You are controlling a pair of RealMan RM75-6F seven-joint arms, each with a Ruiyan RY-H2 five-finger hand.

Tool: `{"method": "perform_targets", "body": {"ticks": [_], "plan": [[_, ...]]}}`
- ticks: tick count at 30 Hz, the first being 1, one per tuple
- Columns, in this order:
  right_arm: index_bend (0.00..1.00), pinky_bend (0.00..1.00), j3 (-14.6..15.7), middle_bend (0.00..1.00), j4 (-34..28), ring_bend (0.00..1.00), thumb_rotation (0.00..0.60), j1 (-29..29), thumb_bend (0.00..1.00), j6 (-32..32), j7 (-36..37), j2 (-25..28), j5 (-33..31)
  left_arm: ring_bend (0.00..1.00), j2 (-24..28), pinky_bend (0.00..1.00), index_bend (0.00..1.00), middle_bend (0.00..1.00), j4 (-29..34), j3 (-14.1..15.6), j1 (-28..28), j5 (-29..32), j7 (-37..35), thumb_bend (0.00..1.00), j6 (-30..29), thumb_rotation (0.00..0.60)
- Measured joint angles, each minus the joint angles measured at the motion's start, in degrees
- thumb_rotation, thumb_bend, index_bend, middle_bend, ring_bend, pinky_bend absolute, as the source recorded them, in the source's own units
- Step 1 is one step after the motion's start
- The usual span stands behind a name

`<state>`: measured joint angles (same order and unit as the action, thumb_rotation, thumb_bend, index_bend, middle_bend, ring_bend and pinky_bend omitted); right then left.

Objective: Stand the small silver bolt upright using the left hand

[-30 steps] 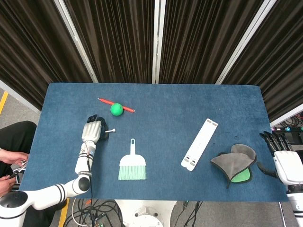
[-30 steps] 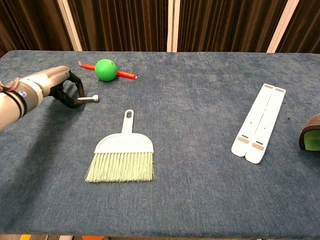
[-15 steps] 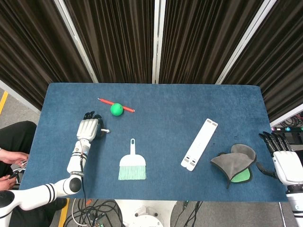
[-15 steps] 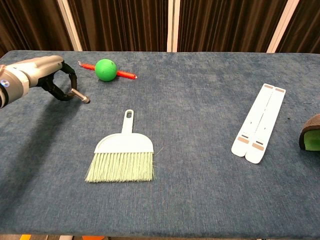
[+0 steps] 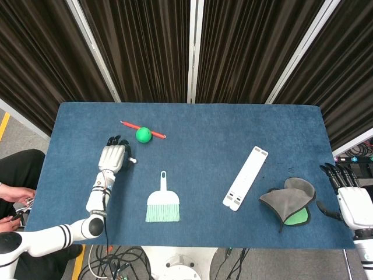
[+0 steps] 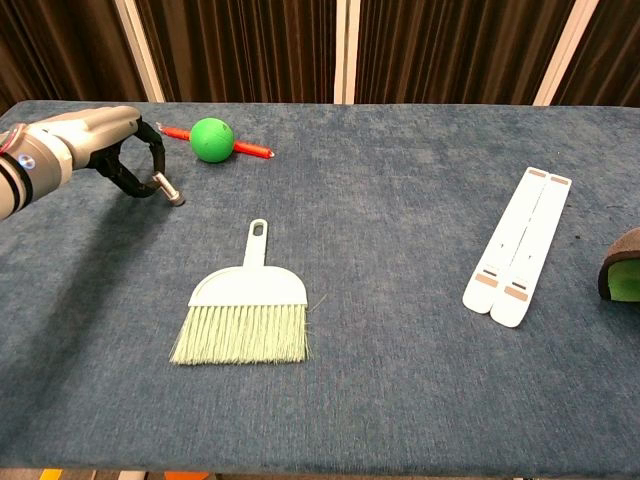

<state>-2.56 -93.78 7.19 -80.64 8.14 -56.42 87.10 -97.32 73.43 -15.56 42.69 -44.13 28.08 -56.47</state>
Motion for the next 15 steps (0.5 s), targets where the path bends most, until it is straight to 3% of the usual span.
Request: {"method": "perform_targets", "body": {"ticks": [6,15], "plan": [[0.08,0.00,0.00,0.08,0.26,0.00,0.600,-0.02,0.16,0.09,0.28,-0.05,-0.09,0.03,-0.23,0.00,0.52,0.20,-0.40,-0.03,0.63,0.45,0.54,0.45,0.09,0.600],[0.08,0.00,0.05,0.09,0.44,0.00,0.600,-0.06,0.17,0.34,0.62,0.05,-0.28,0.03,-0.07,0.00,0.40,0.19,0.01,0.47,0.86,0.94,0.83,0.46,0.24,0.600]]}}
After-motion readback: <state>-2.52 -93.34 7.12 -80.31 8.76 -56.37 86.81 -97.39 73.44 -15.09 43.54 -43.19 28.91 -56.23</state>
